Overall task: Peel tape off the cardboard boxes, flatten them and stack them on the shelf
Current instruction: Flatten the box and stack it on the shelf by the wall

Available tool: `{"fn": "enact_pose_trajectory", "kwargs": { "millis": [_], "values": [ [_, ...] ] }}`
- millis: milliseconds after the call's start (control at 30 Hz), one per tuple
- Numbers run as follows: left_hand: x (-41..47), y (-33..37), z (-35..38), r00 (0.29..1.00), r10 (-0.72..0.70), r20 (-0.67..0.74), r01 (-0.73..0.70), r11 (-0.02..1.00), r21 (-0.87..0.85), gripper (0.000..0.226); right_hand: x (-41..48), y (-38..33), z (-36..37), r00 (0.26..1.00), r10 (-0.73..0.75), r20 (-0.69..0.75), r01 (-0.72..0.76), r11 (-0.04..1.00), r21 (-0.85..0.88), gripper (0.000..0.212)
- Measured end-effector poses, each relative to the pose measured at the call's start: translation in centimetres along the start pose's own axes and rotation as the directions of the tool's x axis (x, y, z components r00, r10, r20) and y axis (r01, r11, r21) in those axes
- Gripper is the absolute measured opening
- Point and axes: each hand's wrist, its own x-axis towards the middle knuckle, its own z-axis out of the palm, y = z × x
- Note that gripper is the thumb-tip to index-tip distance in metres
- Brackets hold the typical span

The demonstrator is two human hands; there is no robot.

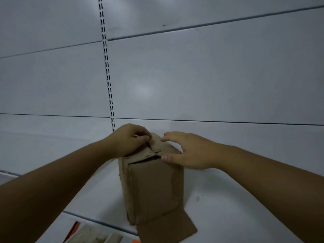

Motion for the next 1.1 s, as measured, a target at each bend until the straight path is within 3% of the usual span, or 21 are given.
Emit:
{"fn": "enact_pose_trajectory", "kwargs": {
  "millis": [67, 133, 200, 267, 333, 400, 533, 600, 700, 733, 833, 933, 1067, 1100],
  "values": [
    [-0.8, -0.9, 0.5, 0.999, 0.034, 0.004, -0.034, 0.998, -0.054, 0.023, 0.6, -0.5, 0.6, 0.997, 0.049, 0.055, -0.048, 0.999, -0.011, 0.060],
    [-1.4, -1.7, 0.7, 0.997, 0.062, -0.042, -0.067, 0.988, -0.139, 0.026, 0.5, -0.8, 0.7, 0.997, 0.068, 0.021, -0.069, 0.997, 0.036, 0.049],
    [-1.8, -2.4, 0.9, 0.989, 0.123, -0.079, -0.137, 0.970, -0.199, 0.027, 0.4, -1.2, 0.9, 0.993, 0.078, -0.083, -0.070, 0.994, 0.085, 0.040],
    [-2.1, -2.5, 1.1, 0.970, 0.197, -0.143, -0.222, 0.956, -0.190, 0.029, 0.3, -1.7, 1.5, 0.960, 0.100, -0.261, -0.079, 0.993, 0.087, 0.047],
    [-2.4, -2.5, 1.1, 0.944, 0.246, -0.222, -0.289, 0.939, -0.185, 0.030, 0.3, -2.1, 2.1, 0.883, 0.136, -0.449, -0.113, 0.991, 0.077, 0.049],
    [-3.0, -2.5, 0.9, 0.937, 0.279, -0.209, -0.313, 0.937, -0.154, 0.033, 0.3, -2.6, 2.0, 0.764, 0.235, -0.601, -0.186, 0.972, 0.144, 0.052],
    [-5.3, -1.3, 1.6, 0.863, 0.453, -0.223, -0.474, 0.879, -0.049, 0.035, 0.3, -4.4, -1.0, 0.511, 0.406, -0.758, -0.137, 0.909, 0.394, 0.050],
    [-7.5, 0.0, 3.0, 0.788, 0.526, -0.320, -0.576, 0.813, -0.080, 0.030, -0.1, -6.0, -2.5, 0.448, 0.304, -0.841, -0.048, 0.947, 0.317, 0.047],
    [-11.3, 0.6, 6.3, 0.740, 0.542, -0.398, -0.648, 0.732, -0.209, 0.008, -1.8, -7.0, -2.6, 0.443, 0.115, -0.889, -0.024, 0.993, 0.116, 0.049],
    [-12.4, 0.4, 7.8, 0.768, 0.537, -0.349, -0.630, 0.731, -0.262, 0.005, -2.6, -6.7, -1.9, 0.455, 0.110, -0.884, -0.049, 0.994, 0.098, 0.050],
    [-14.2, 0.2, 11.3, 0.907, 0.417, -0.053, -0.386, 0.774, -0.502, 0.047, -5.4, -4.9, 0.7, 0.534, 0.242, -0.810, -0.124, 0.970, 0.208, 0.048],
    [-13.7, 1.0, 13.1, 0.951, 0.264, 0.162, -0.097, 0.750, -0.655, 0.077, -7.3, -3.6, 3.1, 0.558, 0.305, -0.771, -0.176, 0.952, 0.249, 0.041],
    [-11.4, 3.5, 13.8, 0.951, 0.224, 0.213, 0.088, 0.465, -0.881, 0.057, -8.2, -3.0, 4.3, 0.567, 0.254, -0.784, -0.142, 0.967, 0.210, 0.040],
    [-11.7, 3.3, 14.3, 0.941, 0.286, 0.182, 0.031, 0.460, -0.887, 0.047, -8.3, -2.8, 4.3, 0.579, 0.253, -0.775, -0.132, 0.967, 0.218, 0.042]
  ]
}}
